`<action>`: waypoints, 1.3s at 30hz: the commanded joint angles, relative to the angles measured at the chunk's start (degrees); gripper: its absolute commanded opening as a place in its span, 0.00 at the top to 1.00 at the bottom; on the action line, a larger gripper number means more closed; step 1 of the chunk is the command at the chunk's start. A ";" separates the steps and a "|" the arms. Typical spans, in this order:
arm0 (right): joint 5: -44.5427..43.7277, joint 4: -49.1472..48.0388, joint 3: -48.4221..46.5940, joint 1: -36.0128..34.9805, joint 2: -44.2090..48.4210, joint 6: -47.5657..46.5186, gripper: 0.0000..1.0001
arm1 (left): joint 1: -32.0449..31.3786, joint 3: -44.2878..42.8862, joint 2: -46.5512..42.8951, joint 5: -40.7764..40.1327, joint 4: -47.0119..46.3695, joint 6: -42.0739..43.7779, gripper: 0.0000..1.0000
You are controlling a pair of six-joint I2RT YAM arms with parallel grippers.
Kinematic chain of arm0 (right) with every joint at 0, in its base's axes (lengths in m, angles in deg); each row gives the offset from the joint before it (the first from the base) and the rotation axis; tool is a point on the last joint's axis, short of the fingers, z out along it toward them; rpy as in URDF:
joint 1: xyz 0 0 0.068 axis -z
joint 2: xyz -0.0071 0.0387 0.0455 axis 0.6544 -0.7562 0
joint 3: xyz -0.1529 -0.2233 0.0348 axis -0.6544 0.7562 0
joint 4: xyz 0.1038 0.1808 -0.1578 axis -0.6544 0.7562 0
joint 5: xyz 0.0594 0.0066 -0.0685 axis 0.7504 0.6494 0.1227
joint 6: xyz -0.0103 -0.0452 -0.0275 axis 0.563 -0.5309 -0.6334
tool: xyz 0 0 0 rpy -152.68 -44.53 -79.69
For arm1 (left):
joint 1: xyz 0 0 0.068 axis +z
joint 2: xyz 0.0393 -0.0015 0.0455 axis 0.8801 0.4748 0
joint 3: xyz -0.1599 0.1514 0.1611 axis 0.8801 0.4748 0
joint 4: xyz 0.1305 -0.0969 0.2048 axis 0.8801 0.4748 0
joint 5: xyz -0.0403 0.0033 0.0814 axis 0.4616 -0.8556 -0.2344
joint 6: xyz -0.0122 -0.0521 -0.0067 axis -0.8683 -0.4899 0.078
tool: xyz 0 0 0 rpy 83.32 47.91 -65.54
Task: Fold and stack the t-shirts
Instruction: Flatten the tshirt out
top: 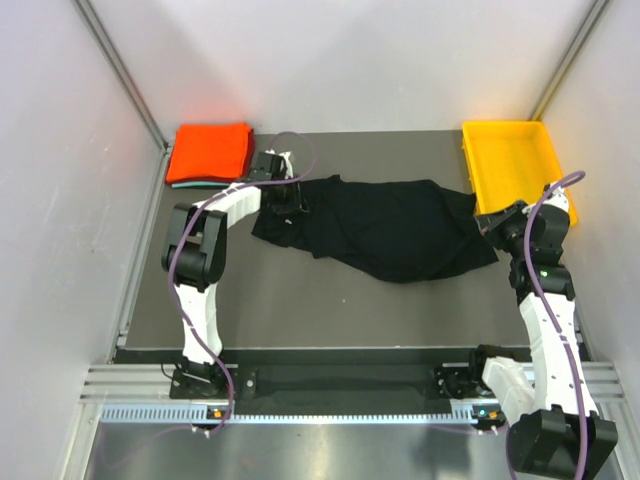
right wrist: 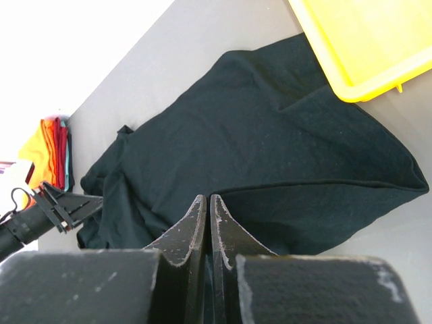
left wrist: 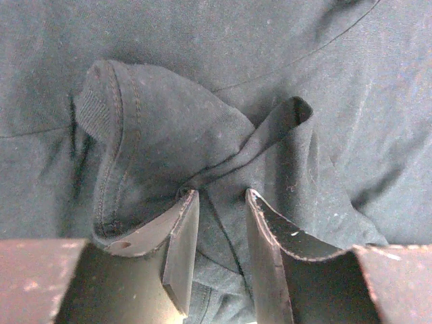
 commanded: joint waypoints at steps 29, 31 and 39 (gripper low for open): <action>-4.88 1.24 -9.90 -0.58 -3.40 0.48 1.00 | 1.46 -13.53 -13.35 -5.50 15.68 -8.76 1.00; -5.76 3.09 -12.81 -0.58 -4.37 1.09 1.00 | 2.95 -15.39 -18.00 -7.26 18.34 -9.90 1.00; -9.62 14.66 -36.44 -0.58 -7.45 -1.01 1.00 | 8.49 -25.75 -34.78 -8.59 23.96 -17.19 1.00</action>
